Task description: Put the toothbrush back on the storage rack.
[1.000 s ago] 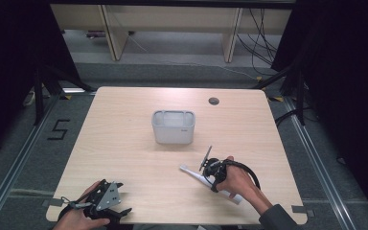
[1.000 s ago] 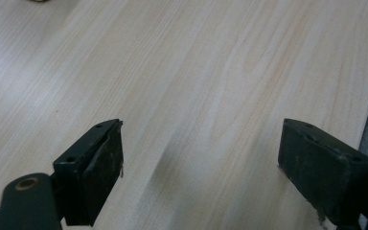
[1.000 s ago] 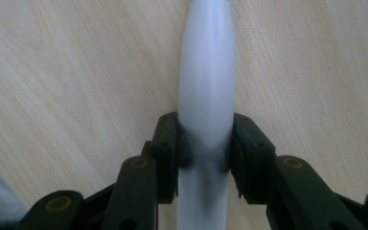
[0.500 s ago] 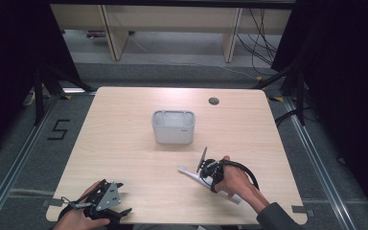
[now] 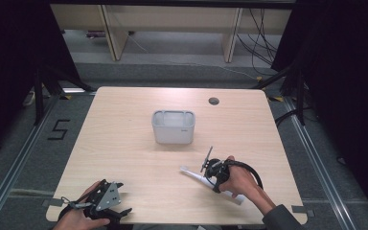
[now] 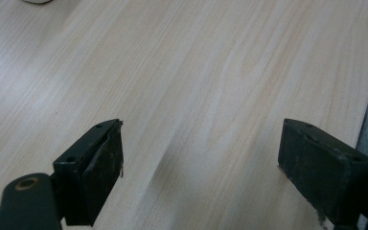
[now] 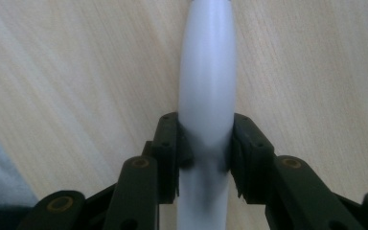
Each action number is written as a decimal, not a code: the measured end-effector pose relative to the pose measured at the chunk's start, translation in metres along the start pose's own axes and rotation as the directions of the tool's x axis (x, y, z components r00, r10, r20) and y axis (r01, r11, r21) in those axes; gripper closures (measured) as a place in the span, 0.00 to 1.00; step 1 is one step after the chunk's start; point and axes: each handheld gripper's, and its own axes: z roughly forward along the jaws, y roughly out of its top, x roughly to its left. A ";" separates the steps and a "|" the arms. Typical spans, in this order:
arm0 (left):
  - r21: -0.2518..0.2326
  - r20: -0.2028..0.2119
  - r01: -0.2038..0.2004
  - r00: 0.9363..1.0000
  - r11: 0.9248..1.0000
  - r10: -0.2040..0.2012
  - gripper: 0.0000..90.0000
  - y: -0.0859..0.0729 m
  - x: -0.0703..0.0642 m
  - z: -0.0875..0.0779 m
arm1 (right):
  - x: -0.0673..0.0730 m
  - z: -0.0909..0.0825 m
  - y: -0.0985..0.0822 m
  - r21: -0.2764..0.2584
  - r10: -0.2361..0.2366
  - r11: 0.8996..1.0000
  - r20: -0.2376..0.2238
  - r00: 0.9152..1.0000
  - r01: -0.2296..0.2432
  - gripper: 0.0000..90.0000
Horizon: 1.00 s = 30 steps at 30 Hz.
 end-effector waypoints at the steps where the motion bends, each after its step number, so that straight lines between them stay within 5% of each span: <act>1: 0.000 -0.001 0.000 1.000 1.000 0.000 0.17 0.000 0.000 0.000 | 0.000 -0.003 -0.002 -0.016 0.006 1.000 -0.002 1.000 -0.006 0.74; 14: -0.003 0.002 0.005 1.000 1.000 -0.005 0.17 0.000 0.000 0.000 | -0.006 -0.034 -0.019 -0.168 0.040 0.985 -0.008 0.999 -0.041 0.74; 21: 0.001 -0.001 0.001 1.000 1.000 -0.001 0.17 0.000 0.001 0.000 | -0.014 -0.054 -0.023 -0.331 0.059 0.941 -0.032 0.998 -0.066 0.74; 26: -0.005 0.002 0.004 1.000 1.000 -0.004 0.17 0.000 0.000 0.000 | -0.017 -0.058 -0.024 -0.364 0.048 0.930 -0.031 0.998 -0.056 0.74; 27: 0.001 -0.001 0.001 1.000 1.000 -0.001 0.17 0.000 0.001 0.000 | -0.019 -0.060 -0.026 -0.388 0.063 0.919 -0.032 0.998 -0.070 0.74; 30: -0.002 0.000 0.000 1.000 1.000 0.000 0.17 0.000 0.001 0.000 | -0.022 -0.061 -0.026 -0.411 0.062 0.909 -0.029 0.998 -0.068 0.74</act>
